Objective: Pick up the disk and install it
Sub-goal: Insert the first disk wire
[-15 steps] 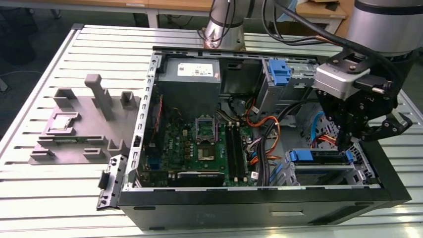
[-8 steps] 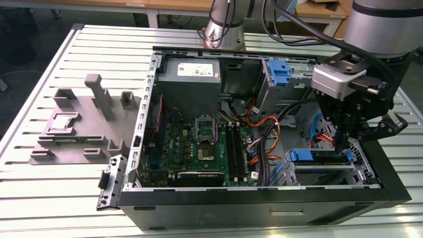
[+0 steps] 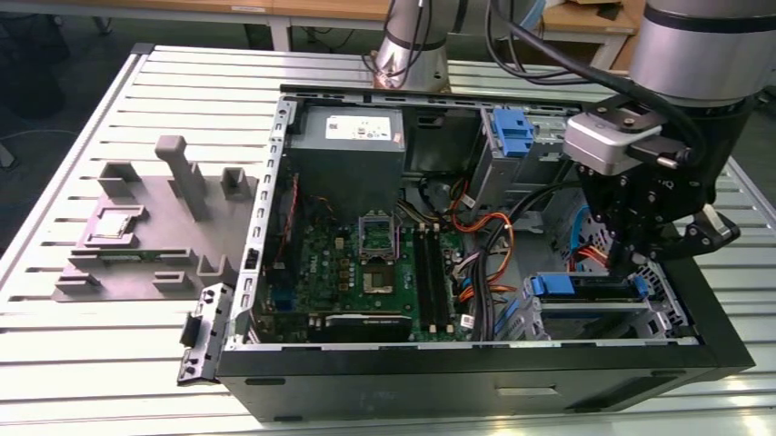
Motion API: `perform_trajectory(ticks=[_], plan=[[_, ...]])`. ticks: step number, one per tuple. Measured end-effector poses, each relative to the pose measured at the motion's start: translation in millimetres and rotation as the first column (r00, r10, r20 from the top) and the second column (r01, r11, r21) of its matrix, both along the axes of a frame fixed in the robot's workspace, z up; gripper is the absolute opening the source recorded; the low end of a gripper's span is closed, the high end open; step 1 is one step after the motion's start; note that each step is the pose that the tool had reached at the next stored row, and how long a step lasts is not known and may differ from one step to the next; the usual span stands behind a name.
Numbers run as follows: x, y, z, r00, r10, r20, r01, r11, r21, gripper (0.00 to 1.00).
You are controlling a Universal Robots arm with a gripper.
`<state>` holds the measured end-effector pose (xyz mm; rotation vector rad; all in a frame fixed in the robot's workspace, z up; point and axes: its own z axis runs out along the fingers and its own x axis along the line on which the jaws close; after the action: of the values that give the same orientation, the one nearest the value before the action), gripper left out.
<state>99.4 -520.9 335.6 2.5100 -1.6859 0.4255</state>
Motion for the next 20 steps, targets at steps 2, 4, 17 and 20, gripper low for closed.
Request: perform_trajectory(ticks=[2, 4, 17, 20], plan=[[0.6, 0.6, -0.3, 0.9999, -0.017, 0.0000, 0.017, 0.9999, -0.0003, 0.17], [1.7, 1.2, -0.8, 0.9995, -0.031, -0.0001, 0.031, 0.9995, -0.0003, 0.17], [7.1, 2.5, -1.0, 0.9979, -0.064, -0.0049, 0.064, 0.9980, 0.0014, 0.17], [7.0, 2.5, -0.8, 0.9931, -0.117, -0.0048, 0.117, 0.9931, 0.0009, 0.17]])
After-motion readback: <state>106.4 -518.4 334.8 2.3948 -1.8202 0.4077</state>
